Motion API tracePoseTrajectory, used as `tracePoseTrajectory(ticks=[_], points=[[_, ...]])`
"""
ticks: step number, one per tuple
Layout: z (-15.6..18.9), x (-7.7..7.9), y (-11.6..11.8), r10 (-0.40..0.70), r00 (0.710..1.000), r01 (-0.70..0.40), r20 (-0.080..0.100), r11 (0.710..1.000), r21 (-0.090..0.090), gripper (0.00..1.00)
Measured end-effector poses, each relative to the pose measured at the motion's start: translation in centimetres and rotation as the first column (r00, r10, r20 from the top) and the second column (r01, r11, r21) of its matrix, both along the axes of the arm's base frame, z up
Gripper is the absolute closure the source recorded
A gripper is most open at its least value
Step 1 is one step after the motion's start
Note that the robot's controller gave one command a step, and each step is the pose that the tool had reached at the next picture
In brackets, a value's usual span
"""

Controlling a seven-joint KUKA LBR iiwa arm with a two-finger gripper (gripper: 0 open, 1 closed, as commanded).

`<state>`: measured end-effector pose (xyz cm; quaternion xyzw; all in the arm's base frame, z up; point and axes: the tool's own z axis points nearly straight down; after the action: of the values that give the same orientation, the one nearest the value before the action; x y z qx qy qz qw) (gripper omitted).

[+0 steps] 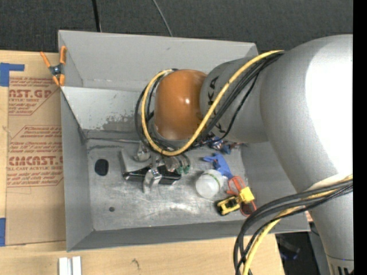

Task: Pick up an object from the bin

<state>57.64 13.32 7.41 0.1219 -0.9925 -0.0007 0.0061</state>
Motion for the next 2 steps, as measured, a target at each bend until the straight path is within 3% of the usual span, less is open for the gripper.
tracePoseTrajectory(ticks=[2], points=[[0.85, -0.21, -0.05, 0.0, 1.0, 0.0, 0.005, 1.0, 0.0, 1.0]])
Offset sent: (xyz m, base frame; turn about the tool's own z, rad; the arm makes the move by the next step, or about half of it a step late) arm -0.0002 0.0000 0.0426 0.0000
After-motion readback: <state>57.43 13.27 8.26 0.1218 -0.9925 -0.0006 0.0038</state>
